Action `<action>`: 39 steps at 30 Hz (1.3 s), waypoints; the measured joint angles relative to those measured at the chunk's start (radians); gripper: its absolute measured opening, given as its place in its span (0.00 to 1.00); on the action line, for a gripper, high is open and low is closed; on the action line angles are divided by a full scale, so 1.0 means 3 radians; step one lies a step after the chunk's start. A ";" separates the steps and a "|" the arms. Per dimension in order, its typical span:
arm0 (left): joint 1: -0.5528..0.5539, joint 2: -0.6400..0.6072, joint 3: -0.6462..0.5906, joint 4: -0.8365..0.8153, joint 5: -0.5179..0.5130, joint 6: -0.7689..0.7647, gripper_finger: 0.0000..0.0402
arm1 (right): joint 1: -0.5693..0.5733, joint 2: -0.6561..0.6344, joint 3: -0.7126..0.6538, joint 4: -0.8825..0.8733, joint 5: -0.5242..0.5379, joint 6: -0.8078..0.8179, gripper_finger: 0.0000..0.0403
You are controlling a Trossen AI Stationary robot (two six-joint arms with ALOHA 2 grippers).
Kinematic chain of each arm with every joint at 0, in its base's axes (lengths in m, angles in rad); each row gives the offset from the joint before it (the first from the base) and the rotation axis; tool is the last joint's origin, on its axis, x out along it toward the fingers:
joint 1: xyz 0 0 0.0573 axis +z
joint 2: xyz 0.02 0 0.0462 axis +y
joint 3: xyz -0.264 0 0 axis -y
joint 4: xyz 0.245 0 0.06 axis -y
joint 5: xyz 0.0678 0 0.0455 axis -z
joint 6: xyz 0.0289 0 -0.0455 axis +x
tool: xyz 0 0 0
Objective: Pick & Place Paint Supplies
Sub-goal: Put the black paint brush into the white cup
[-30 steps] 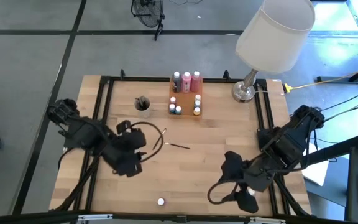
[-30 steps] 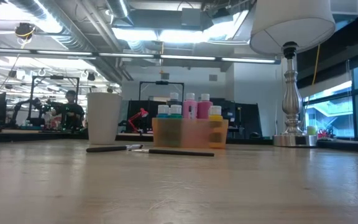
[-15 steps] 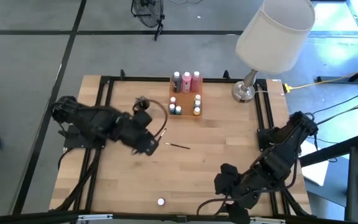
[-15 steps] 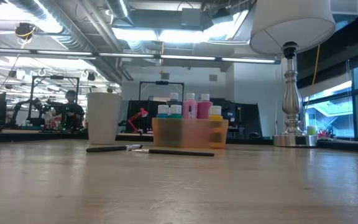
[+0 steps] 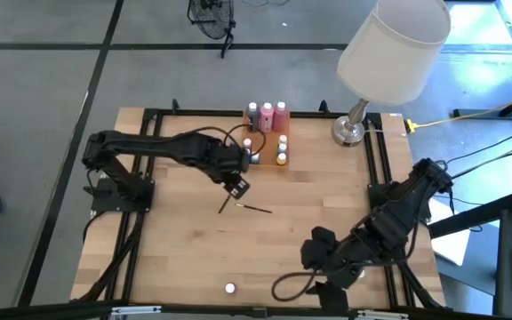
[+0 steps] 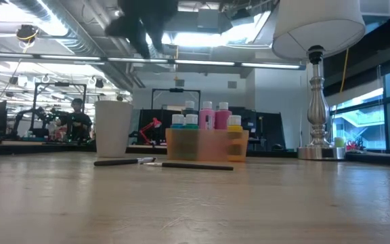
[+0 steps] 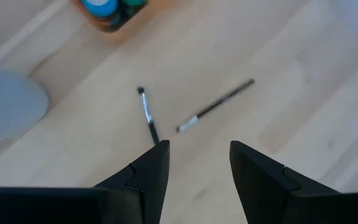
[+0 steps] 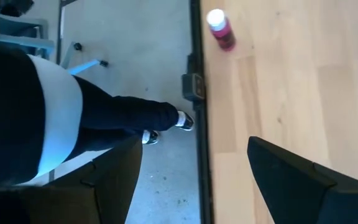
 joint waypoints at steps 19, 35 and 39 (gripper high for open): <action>0.0561 0.0285 -0.1029 0.1068 0.0389 0.0350 0.41 | -0.0515 -0.0116 0.0002 -0.0287 -0.0201 -0.0380 0.73; 0.0559 0.0842 -0.1029 0.1243 0.0562 0.0533 0.41 | -0.0560 -0.0131 0.0002 -0.0437 -0.0245 -0.0498 0.73; 0.0559 0.0842 -0.1029 0.1257 0.0491 0.0518 0.41 | -0.0560 -0.0173 0.0001 -0.0452 -0.0242 -0.0510 0.73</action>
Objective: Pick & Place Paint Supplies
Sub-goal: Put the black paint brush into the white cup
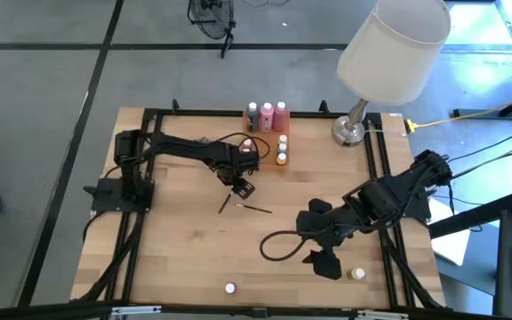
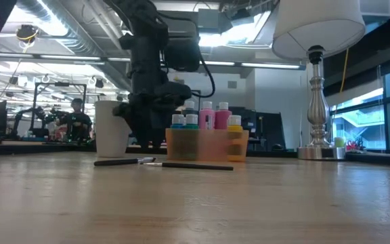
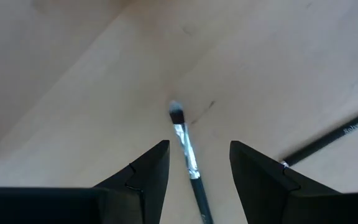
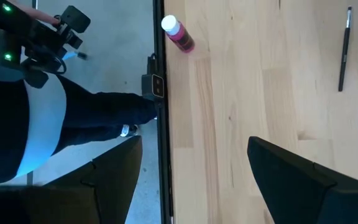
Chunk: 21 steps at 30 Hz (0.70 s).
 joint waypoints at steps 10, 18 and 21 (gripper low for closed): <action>0.0000 0.0039 0.0001 0.0071 -0.0139 -0.0014 0.41 | 0.0001 -0.0001 0.0000 0.0003 0.0008 -0.0001 0.73; 0.0000 0.0264 0.0054 0.0069 -0.0140 0.0018 0.41 | 0.0001 -0.0001 0.0000 0.0040 0.0006 -0.0001 0.73; -0.0001 0.0351 0.0141 0.0005 -0.0144 0.0050 0.41 | 0.0001 -0.0001 0.0000 0.0050 0.0006 -0.0001 0.73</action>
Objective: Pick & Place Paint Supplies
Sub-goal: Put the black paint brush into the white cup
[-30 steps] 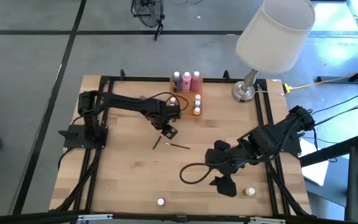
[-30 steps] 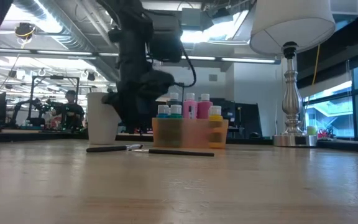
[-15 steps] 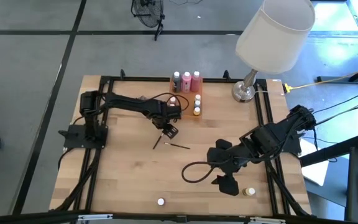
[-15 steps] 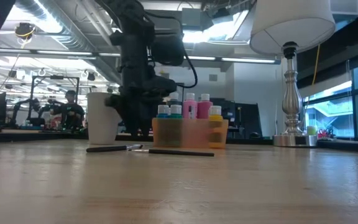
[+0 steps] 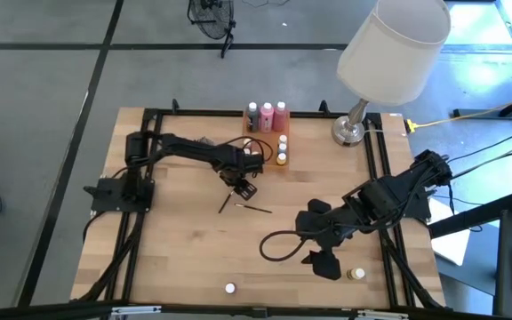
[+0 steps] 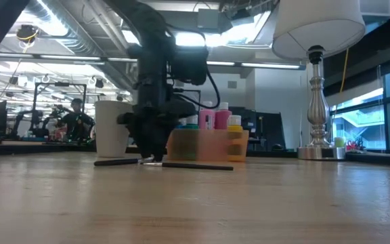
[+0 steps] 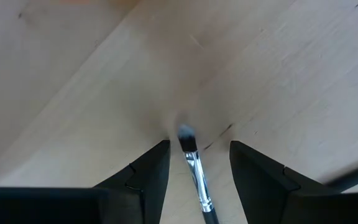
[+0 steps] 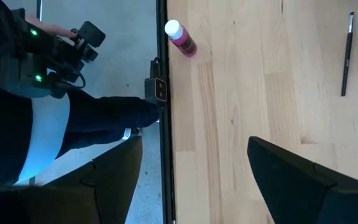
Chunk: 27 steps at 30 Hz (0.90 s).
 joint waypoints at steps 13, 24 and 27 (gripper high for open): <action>0.0023 0.0116 0.0125 -0.0147 -0.0204 0.0194 0.36 | 0.0000 0.0000 0.0000 0.0002 0.0001 0.0000 0.73; 0.0024 0.0122 0.0119 -0.0116 -0.0300 0.0273 0.23 | 0.0000 0.0000 0.0000 0.0002 0.0003 0.0000 0.73; 0.0025 0.0131 0.0118 -0.0099 -0.0318 0.0275 0.22 | 0.0000 0.0000 0.0000 0.0002 0.0003 0.0000 0.73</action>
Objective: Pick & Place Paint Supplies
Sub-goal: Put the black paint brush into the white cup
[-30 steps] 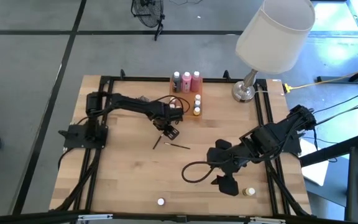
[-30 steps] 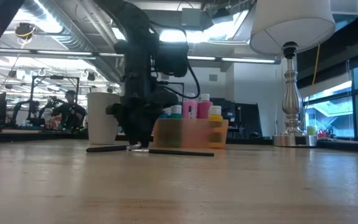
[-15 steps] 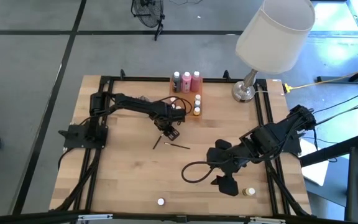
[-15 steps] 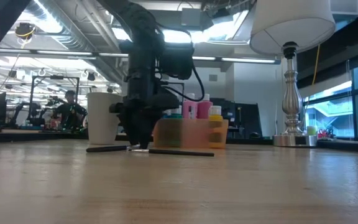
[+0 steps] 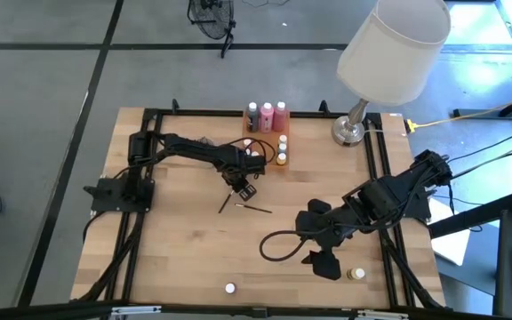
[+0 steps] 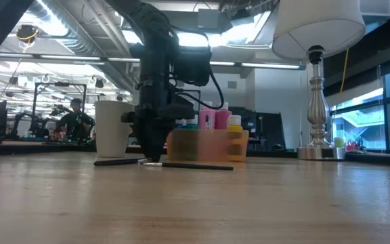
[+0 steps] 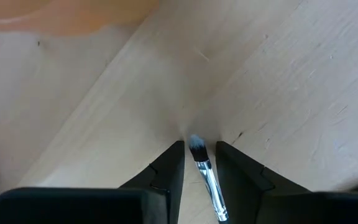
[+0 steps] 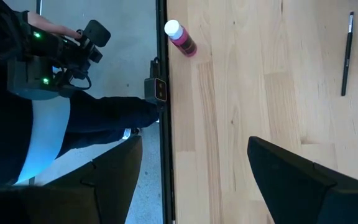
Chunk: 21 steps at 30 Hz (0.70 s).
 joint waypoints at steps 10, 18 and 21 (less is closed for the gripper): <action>0.0021 0.0128 0.0025 -0.0062 0.0089 -0.0010 0.20 | 0.0000 0.0000 0.0000 0.0010 0.0011 0.0017 0.73; 0.0028 0.0127 0.0035 -0.0049 0.0083 0.0134 0.04 | 0.0000 0.0001 0.0000 0.0012 0.0011 0.0025 0.73; 0.0028 0.0127 0.0035 -0.0047 0.0095 0.0167 0.02 | 0.0000 0.0001 0.0000 0.0026 0.0011 0.0025 0.73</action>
